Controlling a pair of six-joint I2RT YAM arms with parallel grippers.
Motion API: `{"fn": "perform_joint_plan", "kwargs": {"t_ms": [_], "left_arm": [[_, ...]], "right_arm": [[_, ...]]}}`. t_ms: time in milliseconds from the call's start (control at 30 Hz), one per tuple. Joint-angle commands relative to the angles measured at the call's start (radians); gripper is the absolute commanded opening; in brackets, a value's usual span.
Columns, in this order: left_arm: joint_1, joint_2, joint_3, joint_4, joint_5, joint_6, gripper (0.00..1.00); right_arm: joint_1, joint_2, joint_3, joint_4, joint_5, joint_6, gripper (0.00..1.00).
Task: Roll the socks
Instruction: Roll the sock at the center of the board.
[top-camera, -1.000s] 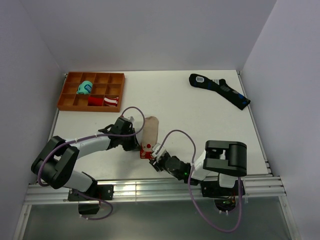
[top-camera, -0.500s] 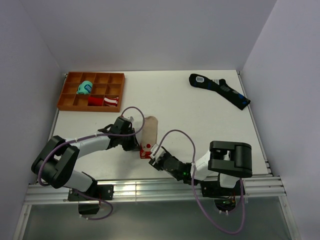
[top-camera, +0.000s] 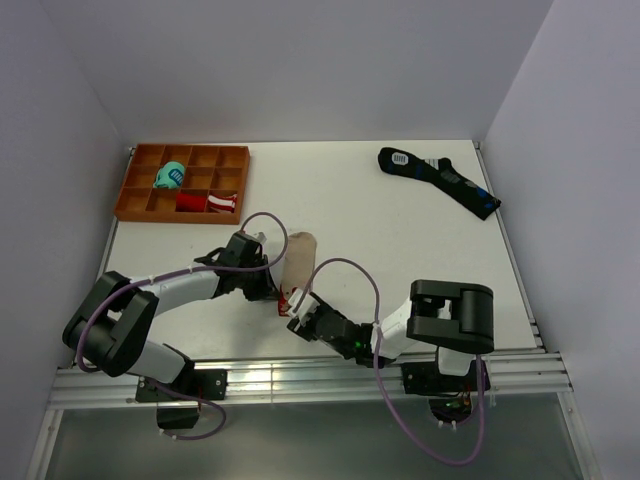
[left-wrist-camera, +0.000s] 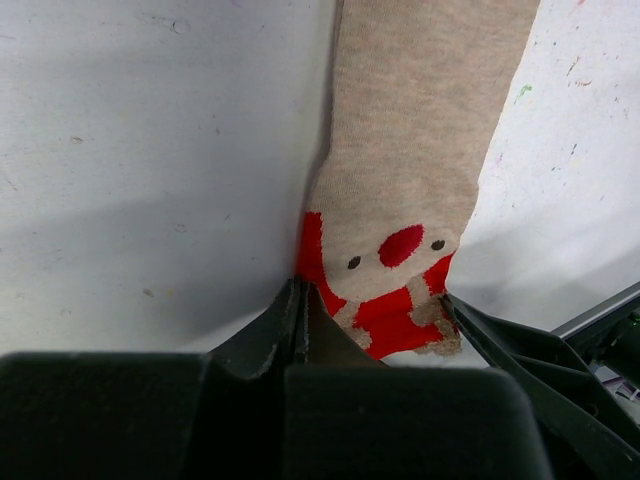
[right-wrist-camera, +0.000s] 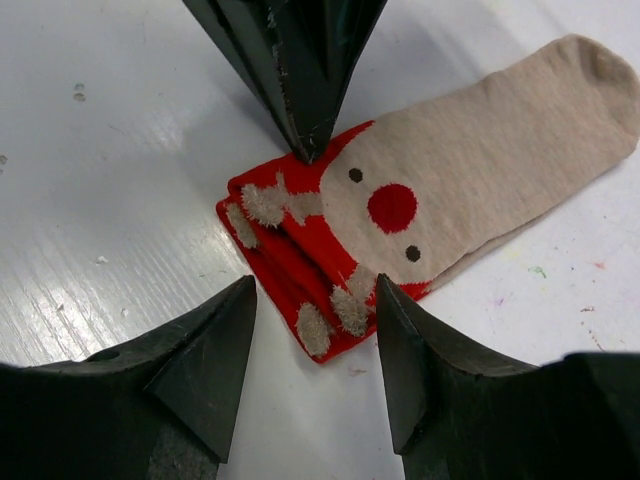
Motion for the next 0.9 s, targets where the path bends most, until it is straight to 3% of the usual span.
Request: {"fn": "perform_joint_plan", "kwargs": {"t_ms": [0, 533, 867], "left_arm": [[0.007, -0.009, 0.015, 0.01, 0.019, 0.018, 0.0], [0.012, 0.0, 0.015, 0.019, 0.029, 0.015, 0.0], [0.012, 0.0, 0.012, 0.022, 0.029, 0.012, 0.0]], "right_arm": [[0.001, 0.008, 0.014, 0.003, -0.011, 0.004, 0.58], [-0.012, 0.084, 0.037, -0.011, -0.027, 0.027, 0.57], [-0.035, 0.114, 0.035, -0.017, -0.039, 0.065, 0.5]]}}
